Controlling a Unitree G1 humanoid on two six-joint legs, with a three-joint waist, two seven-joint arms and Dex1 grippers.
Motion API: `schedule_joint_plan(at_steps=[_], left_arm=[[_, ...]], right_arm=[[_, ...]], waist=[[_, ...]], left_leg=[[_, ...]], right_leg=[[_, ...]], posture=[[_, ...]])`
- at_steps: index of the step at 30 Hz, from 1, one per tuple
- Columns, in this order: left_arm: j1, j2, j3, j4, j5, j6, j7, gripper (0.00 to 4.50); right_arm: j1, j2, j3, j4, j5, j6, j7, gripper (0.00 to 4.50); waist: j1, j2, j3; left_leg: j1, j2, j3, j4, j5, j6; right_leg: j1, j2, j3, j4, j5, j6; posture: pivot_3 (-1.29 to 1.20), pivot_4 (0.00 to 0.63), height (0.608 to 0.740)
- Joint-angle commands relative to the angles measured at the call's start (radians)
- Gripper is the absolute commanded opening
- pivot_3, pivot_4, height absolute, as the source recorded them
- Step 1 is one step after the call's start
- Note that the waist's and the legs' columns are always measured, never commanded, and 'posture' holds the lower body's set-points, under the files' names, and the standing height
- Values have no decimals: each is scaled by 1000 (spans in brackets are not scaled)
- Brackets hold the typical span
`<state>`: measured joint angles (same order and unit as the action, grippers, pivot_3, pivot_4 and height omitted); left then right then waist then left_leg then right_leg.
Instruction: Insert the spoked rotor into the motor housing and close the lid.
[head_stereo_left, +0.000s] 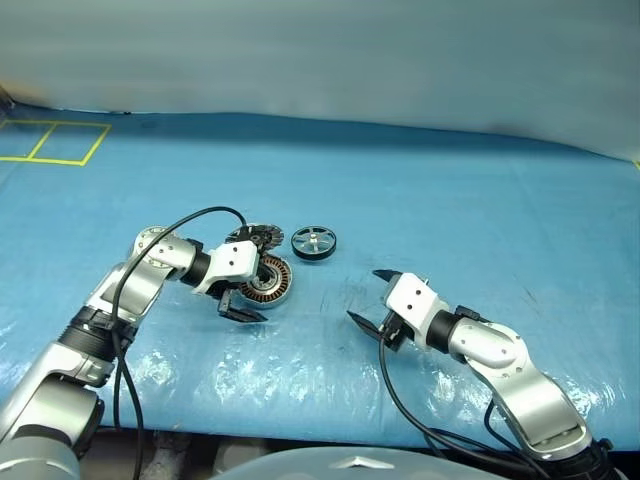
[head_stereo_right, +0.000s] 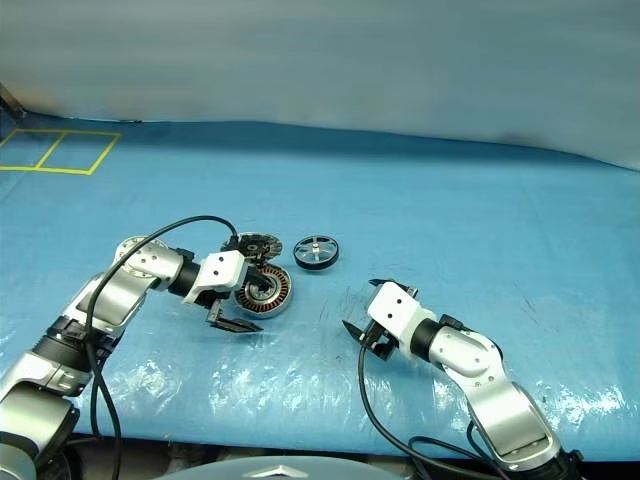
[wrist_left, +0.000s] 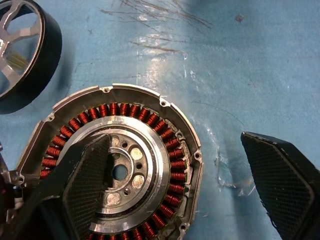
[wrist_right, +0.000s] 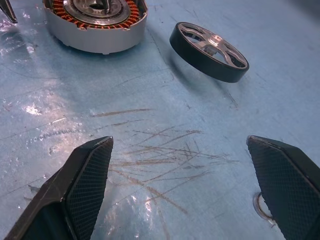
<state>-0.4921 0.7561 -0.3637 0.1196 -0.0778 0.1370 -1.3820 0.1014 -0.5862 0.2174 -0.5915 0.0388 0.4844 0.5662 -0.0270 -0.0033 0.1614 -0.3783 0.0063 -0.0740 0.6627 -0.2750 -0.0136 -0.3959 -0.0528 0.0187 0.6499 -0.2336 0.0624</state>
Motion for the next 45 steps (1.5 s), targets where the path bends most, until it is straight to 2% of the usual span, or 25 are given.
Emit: schedule_joint_plan(at_steps=[1,10,14,22,33,37,41,45], left_arm=[[-8,23,32,-10,3,-1,2,4476],[11,50,116,-59,-79,41,-4,4476],[57,68,97,-82,-64,34,-10,4476],[76,36,57,-87,-32,25,9,4476],[46,2,-8,-3,89,-44,47,4476],[26,0,-56,41,195,-135,86,4476],[25,-24,-64,54,201,-152,93,4476],[19,-26,-75,61,215,-163,84,4476]], right_arm=[[1,1,-11,-37,-2,-8,-4,4500],[-7,-13,-14,-30,-13,-5,3,4500],[-14,-8,-8,-22,-12,-9,6,4500],[-25,-7,2,-13,-18,-8,8,4500],[-13,-3,13,-16,-35,-5,1,4500],[-13,3,18,-17,-43,-7,-4,4500],[-4,11,26,-19,-50,-7,-10,4500],[5,10,29,-22,-60,-6,-16,4500]], waist=[[0,0,0],[0,0,0],[-2,0,0],[3,0,0],[3,0,0],[7,1,-1],[14,1,-2],[16,0,-2]], left_leg=[[0,0,0,0,0,0],[0,0,0,0,0,0],[0,0,0,0,0,0],[0,0,0,1,0,0],[0,0,0,1,0,0],[2,0,0,2,0,0],[3,0,0,3,1,1],[5,-1,0,5,3,2]], right_leg=[[0,0,0,0,0,0],[0,0,0,0,0,0],[-1,0,0,0,0,0],[0,0,0,1,0,0],[0,0,0,2,0,0],[1,0,0,3,0,0],[3,0,0,5,-3,5],[3,0,0,10,-4,3]], posture=[[0,150,740],[0,150,740],[0,150,740],[0,150,740],[0,150,740],[0,150,740],[0,150,740],[0,150,740]])
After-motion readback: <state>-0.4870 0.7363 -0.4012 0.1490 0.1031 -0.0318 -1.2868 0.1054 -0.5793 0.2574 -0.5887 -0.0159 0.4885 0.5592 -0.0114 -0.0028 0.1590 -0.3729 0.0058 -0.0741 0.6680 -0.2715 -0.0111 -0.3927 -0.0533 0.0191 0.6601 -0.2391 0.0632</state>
